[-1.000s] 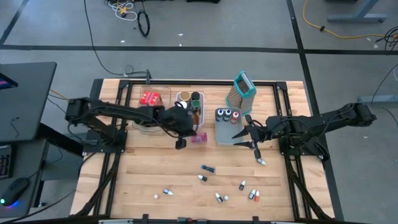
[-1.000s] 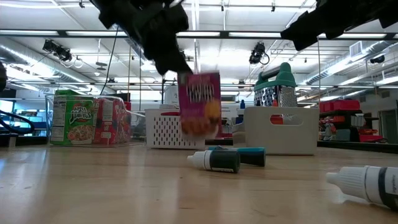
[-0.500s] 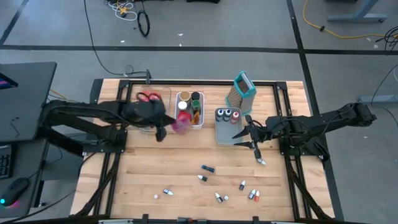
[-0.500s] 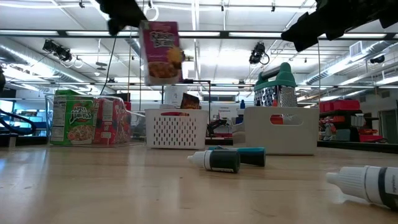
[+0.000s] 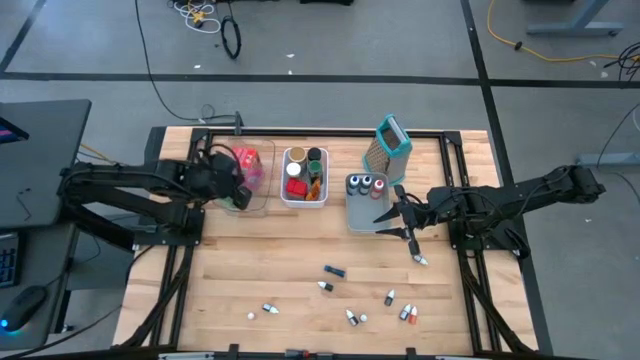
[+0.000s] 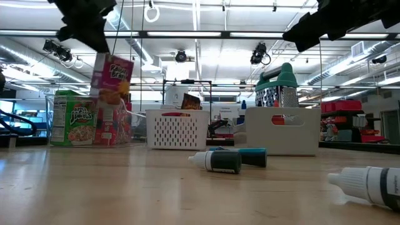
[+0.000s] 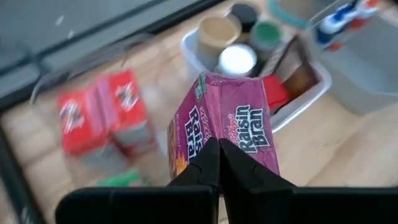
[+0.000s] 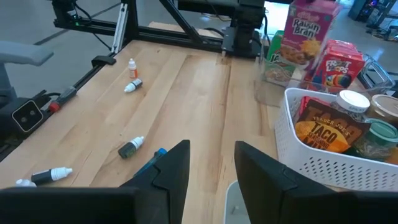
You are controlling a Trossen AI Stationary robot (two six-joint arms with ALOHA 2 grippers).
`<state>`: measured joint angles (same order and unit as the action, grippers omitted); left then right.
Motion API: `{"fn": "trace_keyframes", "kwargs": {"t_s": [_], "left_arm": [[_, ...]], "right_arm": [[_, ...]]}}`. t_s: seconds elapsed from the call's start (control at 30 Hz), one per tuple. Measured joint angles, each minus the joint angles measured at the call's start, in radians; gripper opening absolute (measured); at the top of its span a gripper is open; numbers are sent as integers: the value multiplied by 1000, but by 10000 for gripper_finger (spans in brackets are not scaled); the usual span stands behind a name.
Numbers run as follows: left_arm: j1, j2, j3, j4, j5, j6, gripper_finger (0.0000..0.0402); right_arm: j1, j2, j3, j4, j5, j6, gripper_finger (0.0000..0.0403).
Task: Pick & Place Kitchen Items
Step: Put the pink cereal box into the transparent bin
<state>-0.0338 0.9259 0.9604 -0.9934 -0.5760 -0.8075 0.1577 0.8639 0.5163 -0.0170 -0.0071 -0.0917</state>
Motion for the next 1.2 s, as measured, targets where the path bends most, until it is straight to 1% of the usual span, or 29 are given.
{"fn": "trace_keyframes", "kwargs": {"t_s": [0.13,0.23,0.33,0.47,0.53,0.63,0.8,0.97,1.07,1.2], "left_arm": [[0,20,-1,-84,5,-111,4],[0,52,-5,-109,-11,-161,7],[0,87,-53,-84,-17,-218,5],[2,142,-148,-51,7,-304,5],[2,148,-181,-60,4,-352,12],[2,160,-205,-37,0,-385,22],[2,158,-209,-38,-4,-377,38],[3,158,-193,-46,14,-309,58],[2,158,-174,-47,25,-278,74],[2,159,-122,-76,30,-228,90]], "right_arm": [[0,0,0,0,0,0,134],[0,0,0,-3,0,0,134],[0,2,0,-3,0,0,134],[0,8,0,-4,0,0,134],[0,12,1,0,0,0,134],[0,19,0,-7,0,0,134],[0,28,0,-1,3,0,134],[0,29,0,-5,27,-21,134],[0,29,0,-5,56,-35,134],[0,29,0,-5,55,-29,134]]}}
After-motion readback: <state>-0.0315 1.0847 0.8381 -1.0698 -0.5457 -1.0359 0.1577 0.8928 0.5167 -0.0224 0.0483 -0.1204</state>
